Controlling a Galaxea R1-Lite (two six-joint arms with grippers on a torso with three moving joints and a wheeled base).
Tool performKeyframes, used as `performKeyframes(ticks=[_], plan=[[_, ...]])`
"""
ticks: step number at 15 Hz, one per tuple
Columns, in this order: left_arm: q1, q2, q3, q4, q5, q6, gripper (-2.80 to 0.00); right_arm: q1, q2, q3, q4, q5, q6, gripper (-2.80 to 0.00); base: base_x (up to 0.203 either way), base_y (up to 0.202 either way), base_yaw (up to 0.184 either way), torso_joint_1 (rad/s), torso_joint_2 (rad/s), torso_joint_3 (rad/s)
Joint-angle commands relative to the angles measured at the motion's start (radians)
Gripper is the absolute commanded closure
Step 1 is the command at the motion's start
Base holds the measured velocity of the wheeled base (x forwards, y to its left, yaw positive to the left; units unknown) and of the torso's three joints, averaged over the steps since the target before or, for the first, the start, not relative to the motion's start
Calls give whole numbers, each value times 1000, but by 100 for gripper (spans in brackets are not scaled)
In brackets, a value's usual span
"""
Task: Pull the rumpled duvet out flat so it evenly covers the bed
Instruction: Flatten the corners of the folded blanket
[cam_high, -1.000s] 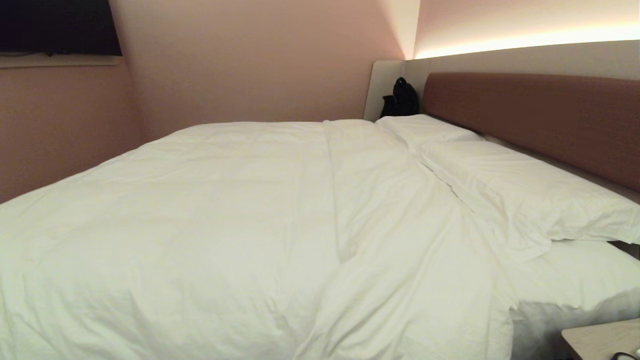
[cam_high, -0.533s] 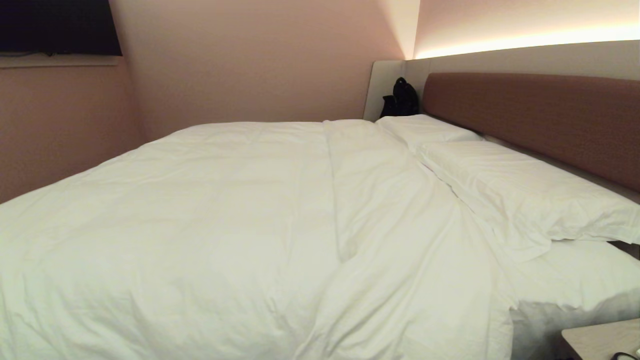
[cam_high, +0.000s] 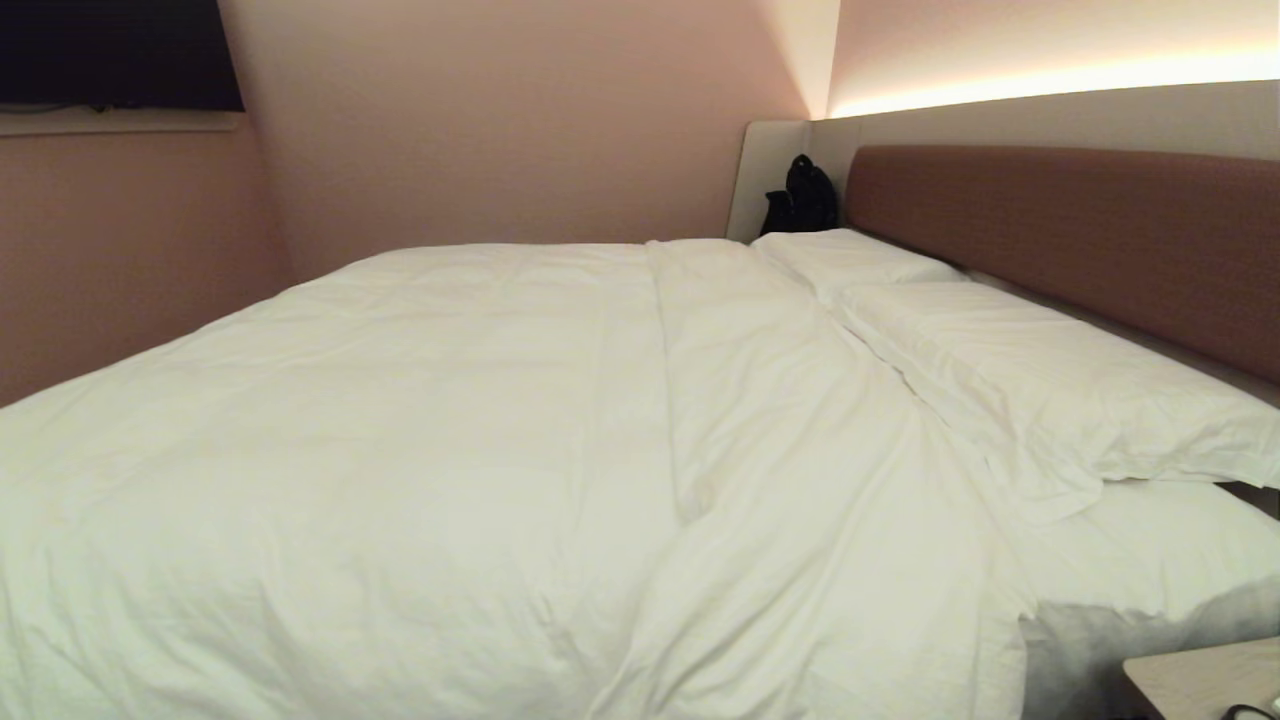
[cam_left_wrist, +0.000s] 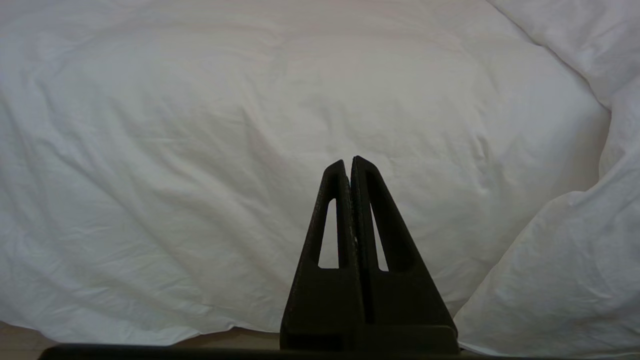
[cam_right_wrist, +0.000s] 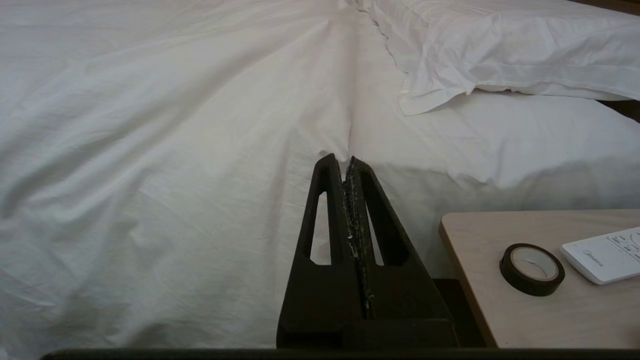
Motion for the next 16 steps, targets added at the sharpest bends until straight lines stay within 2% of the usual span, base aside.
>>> performKeyframes(ticks=[1, 14, 16], plan=[[1, 0, 0, 1, 1, 6, 0, 0, 1, 0, 0, 0, -1, 0, 0, 0, 0, 0, 0, 0], [1, 0, 1, 1, 1, 5, 0, 0, 0, 0, 0, 0, -1, 0, 0, 0, 0, 0, 0, 0], [1, 0, 1, 1, 1, 4, 0, 0, 0, 0, 0, 0, 0, 0, -171, 0, 3, 5, 1, 2]])
